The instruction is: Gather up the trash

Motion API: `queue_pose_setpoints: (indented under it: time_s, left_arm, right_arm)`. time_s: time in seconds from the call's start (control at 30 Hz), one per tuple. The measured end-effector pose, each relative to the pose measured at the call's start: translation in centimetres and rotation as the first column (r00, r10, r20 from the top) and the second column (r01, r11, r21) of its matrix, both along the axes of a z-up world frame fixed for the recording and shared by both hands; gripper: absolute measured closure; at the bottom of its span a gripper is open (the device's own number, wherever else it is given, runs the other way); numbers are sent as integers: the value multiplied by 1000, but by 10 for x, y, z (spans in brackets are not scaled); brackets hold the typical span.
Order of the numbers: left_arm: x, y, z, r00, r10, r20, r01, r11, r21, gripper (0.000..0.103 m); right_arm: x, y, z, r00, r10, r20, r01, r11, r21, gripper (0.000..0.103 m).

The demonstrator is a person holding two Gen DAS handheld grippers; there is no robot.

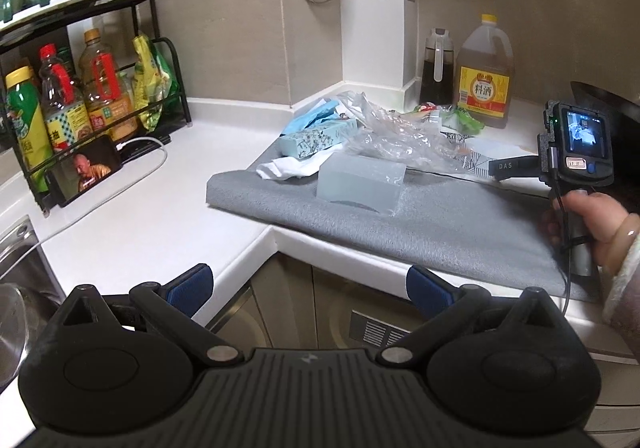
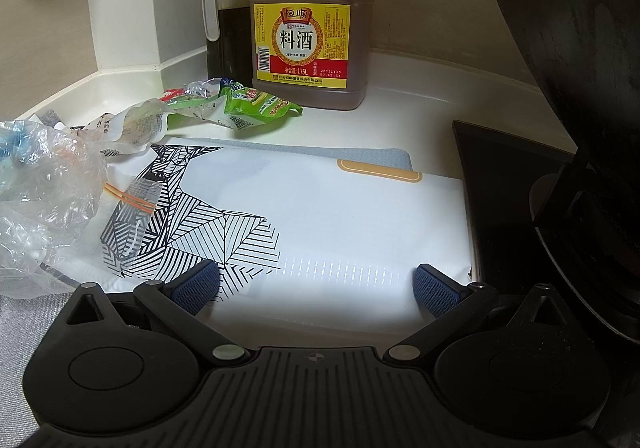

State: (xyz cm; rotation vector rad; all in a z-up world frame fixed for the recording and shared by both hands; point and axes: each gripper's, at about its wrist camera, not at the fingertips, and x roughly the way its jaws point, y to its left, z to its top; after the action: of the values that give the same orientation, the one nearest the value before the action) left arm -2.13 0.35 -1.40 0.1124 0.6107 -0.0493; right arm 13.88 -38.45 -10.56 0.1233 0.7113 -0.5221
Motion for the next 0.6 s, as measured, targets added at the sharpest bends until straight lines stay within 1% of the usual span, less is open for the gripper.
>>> queue_pose_setpoints:
  time_s: [0.03, 0.1, 0.13, 0.23, 0.3, 0.4, 0.43, 0.5, 0.53, 0.6]
  left_arm:
    - [-2, 2, 1, 1000, 4, -5, -4, 1000, -1, 0]
    - [-6, 6, 0, 1000, 16, -10, -17, 1000, -4, 0]
    - [-8, 8, 0, 1000, 22, -12, -22, 1000, -9, 0]
    - [-11, 14, -1, 999, 28, -23, -29, 999, -37, 0]
    - [-13, 17, -3, 999, 20, -28, -22, 998, -55, 0]
    - [-17, 16, -5, 1000, 14, -17, -15, 998, -67, 0]
    - [-19, 15, -5, 1000, 9, -13, -10, 997, -70, 0]
    - [-23, 12, -7, 1000, 4, -6, -5, 997, -78, 0]
    - [-24, 10, -7, 1000, 2, -6, -3, 997, -81, 0]
    - [-28, 6, -7, 1000, -13, -2, 13, 996, -85, 0]
  right_arm:
    - [-5, 2, 2, 1000, 0, -5, 0, 1000, 7, 0]
    - [-24, 12, 7, 1000, 3, 18, -3, 1000, 17, 0]
    - [-36, 20, 14, 999, 20, 36, -21, 1000, 11, 0]
    - [-86, 52, 36, 988, 87, 130, -83, 996, -37, 0]
    - [-126, 76, 49, 968, 147, 205, -139, 989, -50, 0]
    - [-183, 104, 59, 930, 202, 309, -208, 978, -13, 0]
    - [-196, 110, 62, 926, 207, 316, -223, 975, 14, 0]
    - [-212, 119, 64, 928, 248, 277, -275, 959, 63, 0]
    - [-221, 124, 66, 926, 264, 271, -291, 955, 64, 0]
    - [-237, 135, 74, 914, 299, 276, -312, 950, 5, 0]
